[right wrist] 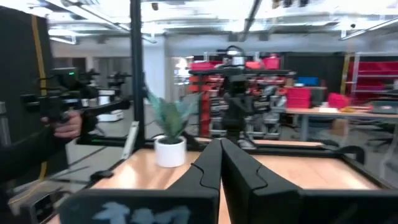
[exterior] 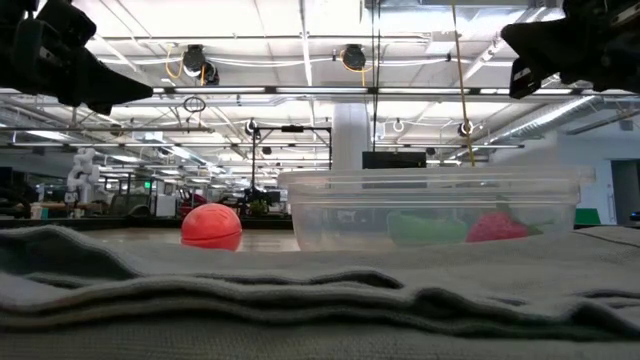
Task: Pick and placing Produce into tupperware
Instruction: Put the orange carrot into the transparent bin
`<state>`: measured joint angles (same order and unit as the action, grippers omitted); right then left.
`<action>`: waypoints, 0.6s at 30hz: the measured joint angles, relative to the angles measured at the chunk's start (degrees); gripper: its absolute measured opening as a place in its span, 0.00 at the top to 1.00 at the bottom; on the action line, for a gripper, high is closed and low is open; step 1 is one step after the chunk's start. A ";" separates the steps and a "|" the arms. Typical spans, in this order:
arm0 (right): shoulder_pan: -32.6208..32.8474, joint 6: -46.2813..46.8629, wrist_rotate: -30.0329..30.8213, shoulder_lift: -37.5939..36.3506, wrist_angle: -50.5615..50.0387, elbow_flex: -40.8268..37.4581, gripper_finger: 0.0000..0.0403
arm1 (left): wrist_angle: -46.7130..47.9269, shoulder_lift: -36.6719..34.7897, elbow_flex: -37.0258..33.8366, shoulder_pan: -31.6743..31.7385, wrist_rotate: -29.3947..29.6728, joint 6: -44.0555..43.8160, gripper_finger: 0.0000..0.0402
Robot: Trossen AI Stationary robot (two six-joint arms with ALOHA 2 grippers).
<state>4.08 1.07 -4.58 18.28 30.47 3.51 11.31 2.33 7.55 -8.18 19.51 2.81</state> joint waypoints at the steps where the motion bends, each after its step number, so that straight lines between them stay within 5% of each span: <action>1: 0.00 -0.05 -0.25 -0.04 -0.48 0.00 1.00 | 0.02 0.02 0.02 0.00 -0.04 -0.26 0.94; 10: 0.02 -1.82 -0.22 -0.02 -2.90 -0.04 1.00 | -7.77 3.90 0.02 0.00 -7.48 -2.19 0.94; 18: 0.02 -1.95 -0.04 -0.02 -2.88 -0.07 1.00 | -19.43 20.46 2.98 0.00 -7.50 -1.73 0.94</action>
<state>4.10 -0.89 -4.62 18.26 27.59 3.44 -8.12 22.79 10.53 -8.19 12.01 1.08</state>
